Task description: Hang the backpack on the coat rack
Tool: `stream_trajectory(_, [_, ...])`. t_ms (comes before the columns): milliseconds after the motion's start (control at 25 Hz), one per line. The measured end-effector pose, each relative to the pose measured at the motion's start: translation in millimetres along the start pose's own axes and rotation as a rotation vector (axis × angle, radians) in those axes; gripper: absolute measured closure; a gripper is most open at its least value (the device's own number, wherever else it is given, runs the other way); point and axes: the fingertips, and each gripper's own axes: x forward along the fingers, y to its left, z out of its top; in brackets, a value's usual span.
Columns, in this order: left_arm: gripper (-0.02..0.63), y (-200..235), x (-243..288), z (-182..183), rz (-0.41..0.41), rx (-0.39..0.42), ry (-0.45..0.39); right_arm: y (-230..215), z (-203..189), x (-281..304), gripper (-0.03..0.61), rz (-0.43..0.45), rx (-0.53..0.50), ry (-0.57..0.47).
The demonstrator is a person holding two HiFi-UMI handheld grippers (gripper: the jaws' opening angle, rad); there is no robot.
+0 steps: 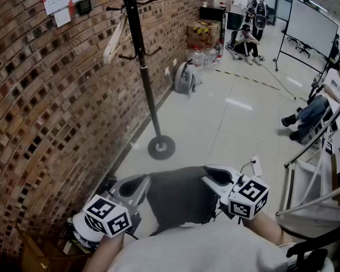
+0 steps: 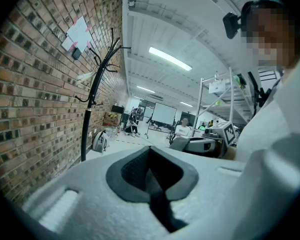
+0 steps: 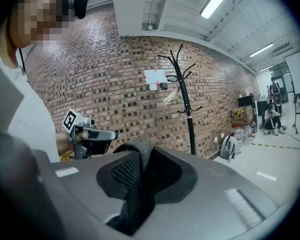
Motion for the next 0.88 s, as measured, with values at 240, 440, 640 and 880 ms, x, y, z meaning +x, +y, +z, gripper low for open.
stream_trajectory(240, [0.612, 129.1, 52.1, 52.7, -0.006, -0.002, 0.009, -48.1, 45.7, 109.6, 0.515, 0.037, -0.069, -0.027])
stream_trajectory(440, [0.612, 207.0, 86.3, 92.2, -0.021, 0.021, 0.023, -85.1, 85.1, 174.8, 0.515, 0.039, -0.085, -0.073])
stream_trajectory(640, [0.612, 252.8, 109.2, 118.2, -0.032, 0.045, 0.0, -128.5, 122.2, 227.4, 0.515, 0.002, -0.08, -0.114])
stream_trajectory(880, [0.612, 291.4, 129.4, 132.5, -0.016, 0.02, -0.027, -169.3, 159.6, 276.0, 0.515, -0.01, -0.078, -0.115])
